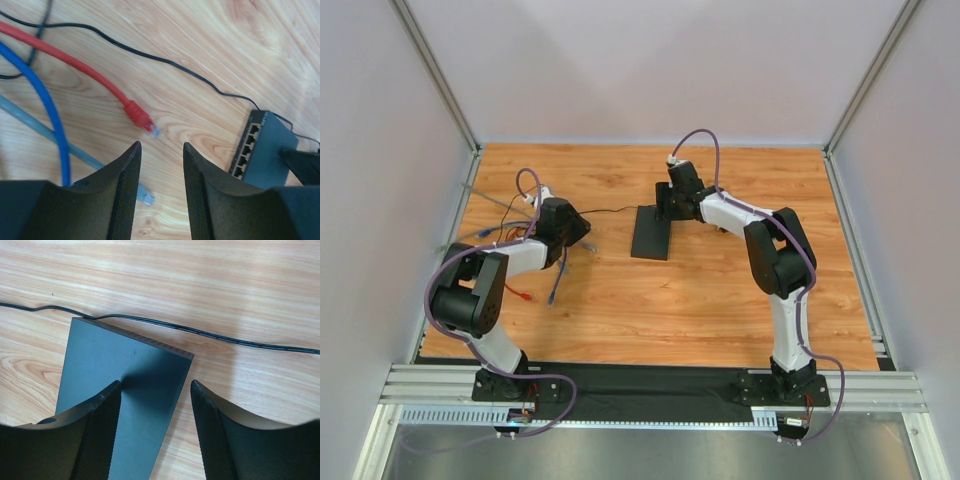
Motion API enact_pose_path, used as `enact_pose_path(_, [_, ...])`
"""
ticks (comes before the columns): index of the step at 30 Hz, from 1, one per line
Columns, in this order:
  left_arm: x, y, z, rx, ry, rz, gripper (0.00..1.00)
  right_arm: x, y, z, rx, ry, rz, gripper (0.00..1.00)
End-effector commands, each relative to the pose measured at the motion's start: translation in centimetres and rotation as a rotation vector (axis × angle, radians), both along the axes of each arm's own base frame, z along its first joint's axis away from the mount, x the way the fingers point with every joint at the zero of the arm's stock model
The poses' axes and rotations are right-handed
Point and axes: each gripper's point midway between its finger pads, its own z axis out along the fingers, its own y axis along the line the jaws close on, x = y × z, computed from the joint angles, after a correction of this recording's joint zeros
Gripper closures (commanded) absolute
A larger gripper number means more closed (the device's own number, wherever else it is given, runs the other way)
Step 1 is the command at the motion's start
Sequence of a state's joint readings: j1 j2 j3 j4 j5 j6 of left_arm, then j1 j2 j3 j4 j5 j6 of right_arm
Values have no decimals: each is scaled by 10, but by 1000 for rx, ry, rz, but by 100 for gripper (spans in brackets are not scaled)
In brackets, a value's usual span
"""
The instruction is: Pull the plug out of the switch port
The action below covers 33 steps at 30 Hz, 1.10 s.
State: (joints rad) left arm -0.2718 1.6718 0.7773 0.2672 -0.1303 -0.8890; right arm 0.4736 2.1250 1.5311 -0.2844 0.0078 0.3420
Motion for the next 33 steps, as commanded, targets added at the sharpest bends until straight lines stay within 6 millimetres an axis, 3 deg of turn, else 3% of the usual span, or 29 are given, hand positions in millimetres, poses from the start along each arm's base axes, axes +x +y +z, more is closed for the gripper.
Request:
enact_pose_path(1, [3,-23,27,-8,-85,-84,54,-21,-29,-42,-123,118,-13,41])
enact_pose_path(4, [3,-45,32,-9,-107,-143,55,-21,-29,-39,-123,112,-13,39])
enact_pose_path(10, [6,-89,23,-85,-114,-275,62,-23,-28,-38,-119,112,-3,39])
enact_pose_path(11, [5,-94,11,-85,-87,-286,64,-23,-28,-38,-115,110,-2,39])
enact_pose_path(16, [2,-124,1,-108,-37,-335,70,-30,-24,-36,-96,114,11,41])
enact_pose_path(25, [-22,-157,-9,-182,-11,-404,73,-56,-10,-33,14,160,16,44])
enact_pose_path(27, [-33,-164,-11,-174,5,-426,75,-72,-2,-31,67,179,7,44])
enact_pose_path(33, [-54,-167,-14,-178,20,-435,75,-97,0,-36,36,195,15,45])
